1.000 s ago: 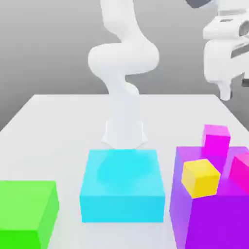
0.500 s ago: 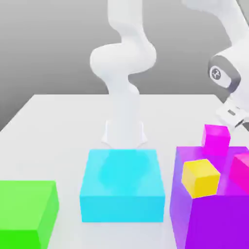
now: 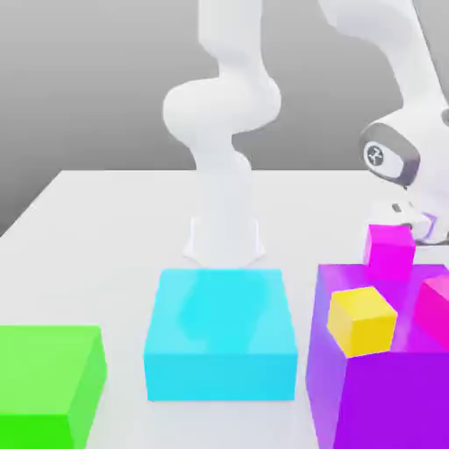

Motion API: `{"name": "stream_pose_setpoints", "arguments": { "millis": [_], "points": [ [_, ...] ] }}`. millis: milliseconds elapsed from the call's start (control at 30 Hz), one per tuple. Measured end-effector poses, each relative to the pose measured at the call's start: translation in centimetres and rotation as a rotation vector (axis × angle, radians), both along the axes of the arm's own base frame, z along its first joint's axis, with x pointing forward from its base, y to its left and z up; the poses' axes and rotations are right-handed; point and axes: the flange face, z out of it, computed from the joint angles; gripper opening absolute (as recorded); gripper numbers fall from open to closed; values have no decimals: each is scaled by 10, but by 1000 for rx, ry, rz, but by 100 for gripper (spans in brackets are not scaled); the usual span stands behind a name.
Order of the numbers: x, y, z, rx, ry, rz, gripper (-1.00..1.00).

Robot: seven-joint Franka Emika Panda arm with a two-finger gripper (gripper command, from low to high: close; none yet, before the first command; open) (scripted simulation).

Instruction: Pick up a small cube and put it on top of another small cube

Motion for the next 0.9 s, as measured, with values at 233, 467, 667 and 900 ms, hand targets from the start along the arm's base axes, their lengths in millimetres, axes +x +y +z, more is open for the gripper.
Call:
{"name": "stream_pose_setpoints", "arguments": {
  "millis": [233, 467, 667, 900],
  "points": [
    [52, -19, 33, 62, -164, -333, 0],
    [40, -41, 4, -10, -150, -587, 0],
    [28, -49, -54, -66, -123, -655, 0],
    [28, -50, -74, -64, -124, -656, -100]
  ]
}}
